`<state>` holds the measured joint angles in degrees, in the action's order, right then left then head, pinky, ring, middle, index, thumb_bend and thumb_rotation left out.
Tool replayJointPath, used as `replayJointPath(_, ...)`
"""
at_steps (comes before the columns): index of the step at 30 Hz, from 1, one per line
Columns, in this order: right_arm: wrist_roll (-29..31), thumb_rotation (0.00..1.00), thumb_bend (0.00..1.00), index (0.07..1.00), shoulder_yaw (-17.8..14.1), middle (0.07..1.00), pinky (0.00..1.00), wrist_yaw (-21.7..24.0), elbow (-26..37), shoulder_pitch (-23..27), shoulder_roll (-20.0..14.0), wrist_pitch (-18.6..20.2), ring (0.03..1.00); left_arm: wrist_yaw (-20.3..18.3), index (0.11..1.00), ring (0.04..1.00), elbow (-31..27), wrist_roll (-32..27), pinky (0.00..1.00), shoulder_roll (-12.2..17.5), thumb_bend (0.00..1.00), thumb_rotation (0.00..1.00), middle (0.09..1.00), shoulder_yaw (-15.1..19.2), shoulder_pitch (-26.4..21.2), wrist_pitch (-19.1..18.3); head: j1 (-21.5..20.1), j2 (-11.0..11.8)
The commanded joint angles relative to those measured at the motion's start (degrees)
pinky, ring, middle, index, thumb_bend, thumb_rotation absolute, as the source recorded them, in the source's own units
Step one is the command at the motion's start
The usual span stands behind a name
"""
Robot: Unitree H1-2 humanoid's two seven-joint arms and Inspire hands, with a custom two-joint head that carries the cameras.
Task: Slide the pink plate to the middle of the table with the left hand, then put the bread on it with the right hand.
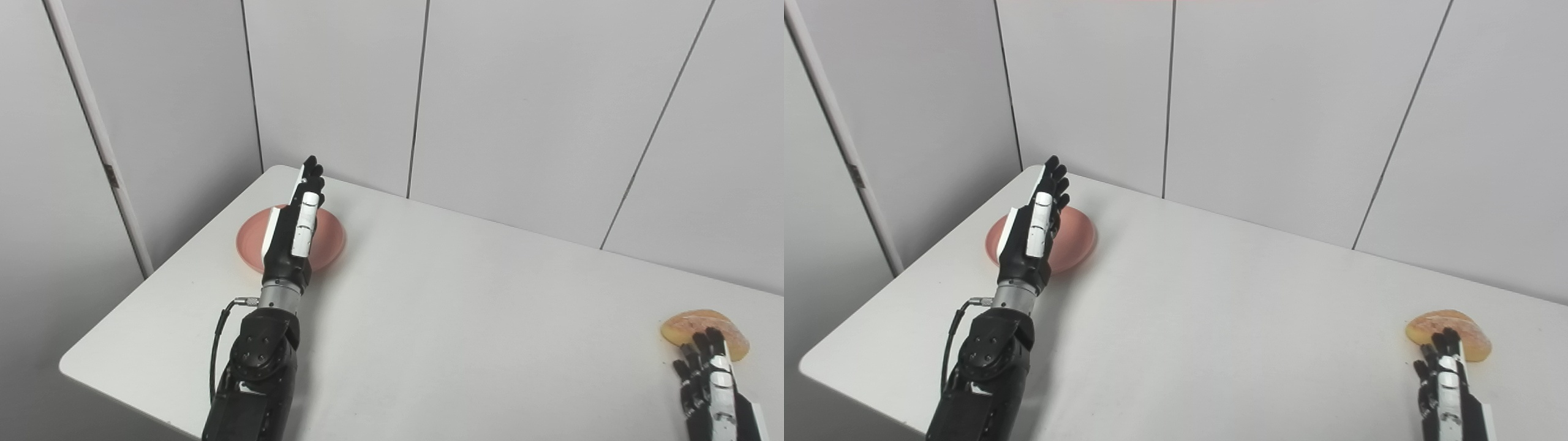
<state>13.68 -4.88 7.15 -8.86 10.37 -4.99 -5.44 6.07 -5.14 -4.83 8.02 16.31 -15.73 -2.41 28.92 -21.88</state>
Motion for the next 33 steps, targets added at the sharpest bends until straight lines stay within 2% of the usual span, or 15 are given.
replayJointPath(1, 0.33, 0.90, 0.52, 1.000, -0.08, 1.000, 1.00, 0.58, -0.59, -0.11, 0.30, -0.88, 1.000, 1.43, 1.000, 1.000, -0.95, 0.86, 1.00, 2.02, 0.77, 1.00, 0.997, 0.90, -3.50, 0.15, 0.06, 0.13)
replayJointPath(5, 0.53, 0.89, 0.54, 1.000, -0.08, 1.000, 1.00, 0.68, -0.33, -0.32, 0.37, -0.74, 1.000, 2.33, 0.980, 0.993, 2.90, 0.50, 1.00, 4.87, 0.79, 1.00, 0.982, 3.39, -5.03, 1.32, 0.44, 0.18)
replayJointPath(12, 0.58, 0.90, 0.51, 1.000, -0.17, 1.000, 1.00, 0.54, -0.15, -0.36, 0.50, -0.63, 1.000, 3.51, 0.945, 0.967, 10.63, -0.21, 1.00, 9.76, 0.79, 1.00, 0.947, 6.79, -7.35, 3.76, 1.05, 0.29)
replayJointPath(17, 0.65, 0.86, 0.57, 1.000, -0.23, 1.000, 1.00, 0.68, 0.17, -0.56, 0.50, -0.61, 1.000, 3.62, 0.934, 0.953, 15.32, -1.12, 1.00, 12.74, 0.76, 1.00, 0.931, 8.78, -8.00, 5.75, 1.43, 0.29)
replayJointPath(24, 0.04, 0.91, 0.54, 1.000, -0.06, 1.000, 1.00, 0.84, -0.18, -0.63, 0.31, -1.42, 1.000, 3.88, 0.904, 0.926, 21.67, -2.09, 0.99, 15.54, 0.77, 1.00, 0.913, 10.46, -9.28, 8.49, 2.01, 0.40)
replayJointPath(33, -0.08, 0.89, 0.54, 1.000, -0.27, 1.000, 1.00, 0.91, -0.15, -0.66, 0.54, -1.78, 1.000, 2.79, 0.892, 0.928, 29.89, -3.44, 1.00, 18.47, 0.78, 1.00, 0.896, 9.82, -10.53, 10.42, 2.16, 0.32)
